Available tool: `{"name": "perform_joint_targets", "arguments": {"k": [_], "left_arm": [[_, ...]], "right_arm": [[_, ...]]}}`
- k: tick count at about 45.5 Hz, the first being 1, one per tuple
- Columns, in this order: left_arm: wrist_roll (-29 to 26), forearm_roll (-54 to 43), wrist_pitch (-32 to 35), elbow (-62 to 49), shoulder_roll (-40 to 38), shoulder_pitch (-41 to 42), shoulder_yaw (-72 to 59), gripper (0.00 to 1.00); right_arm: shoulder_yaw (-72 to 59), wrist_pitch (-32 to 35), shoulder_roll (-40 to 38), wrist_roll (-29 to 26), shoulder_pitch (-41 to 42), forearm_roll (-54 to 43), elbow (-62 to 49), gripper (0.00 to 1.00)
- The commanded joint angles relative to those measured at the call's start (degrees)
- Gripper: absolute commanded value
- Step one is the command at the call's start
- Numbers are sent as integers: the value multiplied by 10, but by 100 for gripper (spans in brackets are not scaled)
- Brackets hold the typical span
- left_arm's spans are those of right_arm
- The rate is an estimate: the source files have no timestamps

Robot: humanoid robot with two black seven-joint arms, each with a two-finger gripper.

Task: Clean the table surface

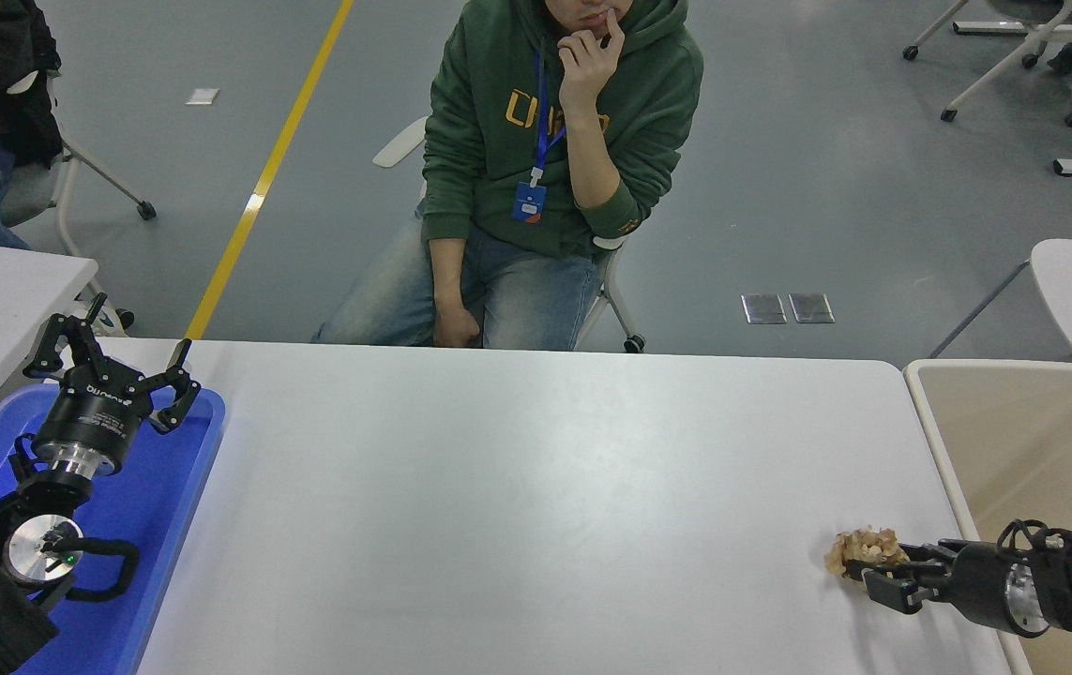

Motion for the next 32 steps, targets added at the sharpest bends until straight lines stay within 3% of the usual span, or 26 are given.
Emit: {"name": "perform_joint_targets", "arguments": {"k": [1,12,32], "left_arm": [[0,0,0,0,0,0,0,100],[0,0,0,0,0,0,0,100],[0,0,0,0,0,0,0,100]], "right_arm": [[0,2,-1,0,3,4,-20,0],[12,2,-27,2,3,11,-4,0],[14,10,-160,2,48,12,132,0]]}}
